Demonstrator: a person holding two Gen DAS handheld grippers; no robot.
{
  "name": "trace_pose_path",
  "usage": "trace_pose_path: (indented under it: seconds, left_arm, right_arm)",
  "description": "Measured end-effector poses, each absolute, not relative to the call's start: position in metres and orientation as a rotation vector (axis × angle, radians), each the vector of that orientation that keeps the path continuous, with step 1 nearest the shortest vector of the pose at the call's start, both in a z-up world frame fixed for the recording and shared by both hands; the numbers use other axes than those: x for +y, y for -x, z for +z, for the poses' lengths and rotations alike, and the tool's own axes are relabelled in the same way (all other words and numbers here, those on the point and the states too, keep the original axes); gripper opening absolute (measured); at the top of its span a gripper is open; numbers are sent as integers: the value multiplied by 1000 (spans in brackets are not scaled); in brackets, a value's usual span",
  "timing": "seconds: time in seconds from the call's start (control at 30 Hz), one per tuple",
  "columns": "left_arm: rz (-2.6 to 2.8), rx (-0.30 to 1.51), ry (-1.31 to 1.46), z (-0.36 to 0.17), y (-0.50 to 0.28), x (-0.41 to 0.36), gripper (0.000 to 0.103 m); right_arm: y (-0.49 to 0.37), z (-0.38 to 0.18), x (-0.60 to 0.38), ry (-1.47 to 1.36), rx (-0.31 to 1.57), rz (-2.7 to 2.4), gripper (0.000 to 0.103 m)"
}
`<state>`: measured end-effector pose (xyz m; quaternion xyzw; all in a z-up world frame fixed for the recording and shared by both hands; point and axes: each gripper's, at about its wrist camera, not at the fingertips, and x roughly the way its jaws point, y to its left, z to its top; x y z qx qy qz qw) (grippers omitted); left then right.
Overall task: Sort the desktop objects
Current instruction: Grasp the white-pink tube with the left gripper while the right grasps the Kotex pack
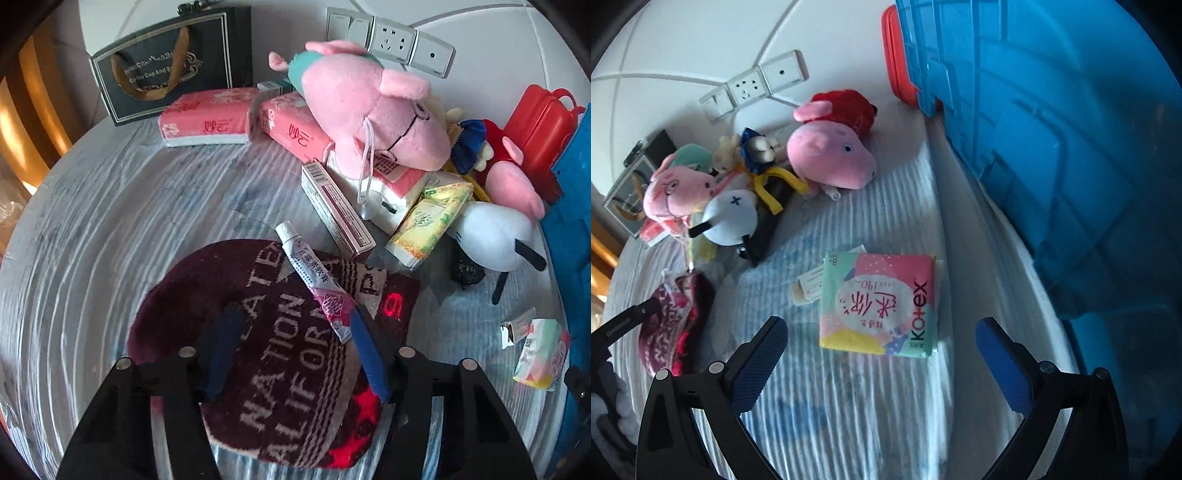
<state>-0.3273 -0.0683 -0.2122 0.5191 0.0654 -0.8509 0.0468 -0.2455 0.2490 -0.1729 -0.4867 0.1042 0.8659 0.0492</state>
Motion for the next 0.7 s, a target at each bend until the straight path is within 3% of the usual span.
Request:
trace_pose_path:
  seconds: [0.3, 0.37, 0.47, 0.53, 0.57, 0.6, 0.63, 0.7]
  left_arm:
    - [-2593, 192, -1601, -238, 356, -57, 58]
    - [-2606, 184, -1595, -238, 356, -57, 54]
    - [-2630, 186, -1591, -235, 353, -58, 39]
    - [-2644, 175, -1584, -232, 349, -58, 19]
    - [-2644, 165, -1582, -231, 348, -59, 15]
    - [-2645, 160, -1582, -230, 346, -60, 13]
    - [-2651, 167, -1582, -229, 343, -62, 11]
    - [-2653, 171, -1583, -228, 338, -64, 9]
  right_arm:
    - [270, -203, 253, 1520, 348, 2587, 103]
    - [274, -209, 250, 1532, 321, 2595, 103]
    - [280, -216, 244, 1547, 276, 2597, 103]
    - [283, -221, 241, 1567, 252, 2594, 103]
    - [284, -222, 239, 1577, 232, 2595, 103]
    - [283, -222, 238, 1577, 213, 2599, 99]
    - [281, -221, 235, 1566, 185, 2602, 84]
    - [278, -218, 233, 1550, 142, 2609, 78]
